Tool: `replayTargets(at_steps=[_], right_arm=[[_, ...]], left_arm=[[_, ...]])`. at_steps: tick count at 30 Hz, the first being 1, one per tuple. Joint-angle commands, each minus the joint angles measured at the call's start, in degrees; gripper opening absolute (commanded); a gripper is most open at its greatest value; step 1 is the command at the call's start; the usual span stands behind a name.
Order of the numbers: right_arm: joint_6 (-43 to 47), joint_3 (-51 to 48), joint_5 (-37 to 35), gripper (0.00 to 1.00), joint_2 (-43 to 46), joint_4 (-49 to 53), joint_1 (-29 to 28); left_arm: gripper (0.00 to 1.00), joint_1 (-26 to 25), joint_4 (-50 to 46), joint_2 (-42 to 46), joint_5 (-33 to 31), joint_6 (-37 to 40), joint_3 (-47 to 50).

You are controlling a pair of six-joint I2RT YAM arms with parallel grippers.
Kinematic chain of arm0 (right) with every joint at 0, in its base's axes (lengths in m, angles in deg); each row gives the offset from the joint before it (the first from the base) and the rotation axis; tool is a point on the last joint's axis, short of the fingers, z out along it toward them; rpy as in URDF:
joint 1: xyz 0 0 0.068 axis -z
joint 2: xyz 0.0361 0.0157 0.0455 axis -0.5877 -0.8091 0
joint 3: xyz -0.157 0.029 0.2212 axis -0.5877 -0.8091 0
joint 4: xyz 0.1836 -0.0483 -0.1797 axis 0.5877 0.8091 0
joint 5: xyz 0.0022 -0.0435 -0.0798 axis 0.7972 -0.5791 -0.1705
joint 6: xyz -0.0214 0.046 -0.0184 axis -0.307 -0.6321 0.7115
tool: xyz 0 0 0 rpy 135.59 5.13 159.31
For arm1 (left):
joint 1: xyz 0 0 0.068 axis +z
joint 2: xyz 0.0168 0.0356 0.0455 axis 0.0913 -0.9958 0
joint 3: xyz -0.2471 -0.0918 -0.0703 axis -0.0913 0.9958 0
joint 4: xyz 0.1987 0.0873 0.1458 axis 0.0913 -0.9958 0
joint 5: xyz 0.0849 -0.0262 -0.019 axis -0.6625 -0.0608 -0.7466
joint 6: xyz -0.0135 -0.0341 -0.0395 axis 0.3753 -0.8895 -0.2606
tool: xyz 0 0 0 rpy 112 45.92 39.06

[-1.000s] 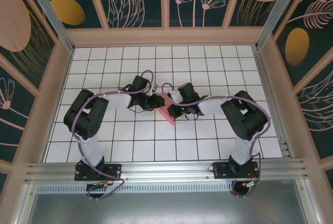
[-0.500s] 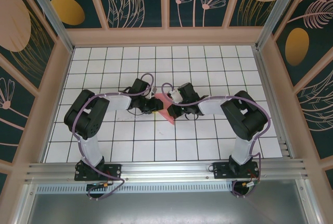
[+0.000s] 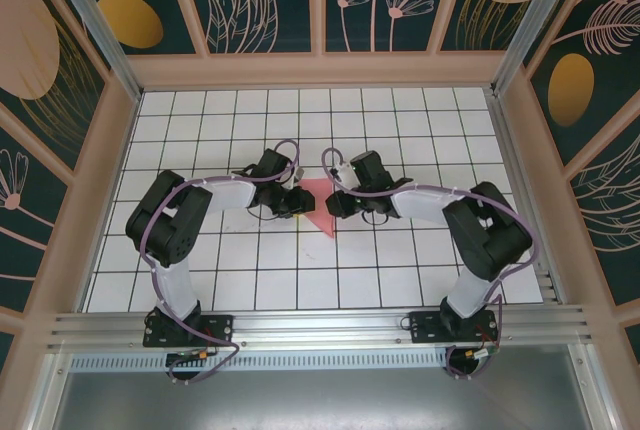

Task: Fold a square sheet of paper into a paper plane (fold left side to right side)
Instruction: Third fold the triangle at the center of the table.

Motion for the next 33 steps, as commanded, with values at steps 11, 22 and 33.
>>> replayTargets(at_steps=[11,22,33], right_arm=[[-9.63,-5.45,10.10,0.23,7.59,-0.09,-6.36],[-7.56,-2.49,10.20,0.21,-0.64,2.45,-6.96],[-7.24,-2.83,7.73,0.21,-2.10,3.25,-6.72]], left_arm=[[0.32,-0.49,-4.89,-5.57,-9.37,2.40,0.99],[0.32,-0.51,-4.85,-5.81,-9.37,2.60,1.08],[0.32,-0.57,-5.07,-6.13,-9.45,2.99,0.87]])
